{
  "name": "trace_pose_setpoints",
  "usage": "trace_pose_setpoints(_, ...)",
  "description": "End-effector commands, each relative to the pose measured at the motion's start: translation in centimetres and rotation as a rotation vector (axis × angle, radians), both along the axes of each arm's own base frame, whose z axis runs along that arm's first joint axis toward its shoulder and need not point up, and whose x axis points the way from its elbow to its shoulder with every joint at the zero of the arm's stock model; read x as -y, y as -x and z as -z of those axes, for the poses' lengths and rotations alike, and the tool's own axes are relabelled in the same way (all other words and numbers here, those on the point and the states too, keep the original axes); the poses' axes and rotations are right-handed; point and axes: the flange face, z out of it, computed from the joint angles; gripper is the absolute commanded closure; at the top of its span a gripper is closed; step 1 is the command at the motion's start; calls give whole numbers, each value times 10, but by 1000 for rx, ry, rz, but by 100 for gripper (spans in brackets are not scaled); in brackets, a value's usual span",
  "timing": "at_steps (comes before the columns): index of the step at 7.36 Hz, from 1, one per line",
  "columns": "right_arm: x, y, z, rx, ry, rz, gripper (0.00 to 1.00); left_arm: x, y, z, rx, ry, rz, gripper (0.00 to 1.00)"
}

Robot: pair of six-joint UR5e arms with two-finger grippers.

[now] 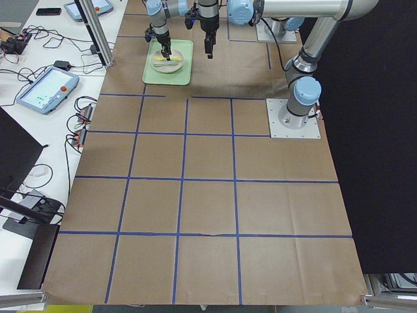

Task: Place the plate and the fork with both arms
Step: 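Move the right gripper over the plate and grasp the yellow fork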

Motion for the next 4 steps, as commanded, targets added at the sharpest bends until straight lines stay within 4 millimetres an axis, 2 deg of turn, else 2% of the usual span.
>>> trace_pose_setpoints(1,2,-1,7,1,4,0,47,0,0,0,-1,1,0,0)
trace_pose_setpoints(2,2,-1,11,0,-1,-2,49,-1,0,-1,-1,2,0,0)
trace_pose_setpoints(4,5,1,6,5,17,1,57,-1,0,-2,-1,4,1,0)
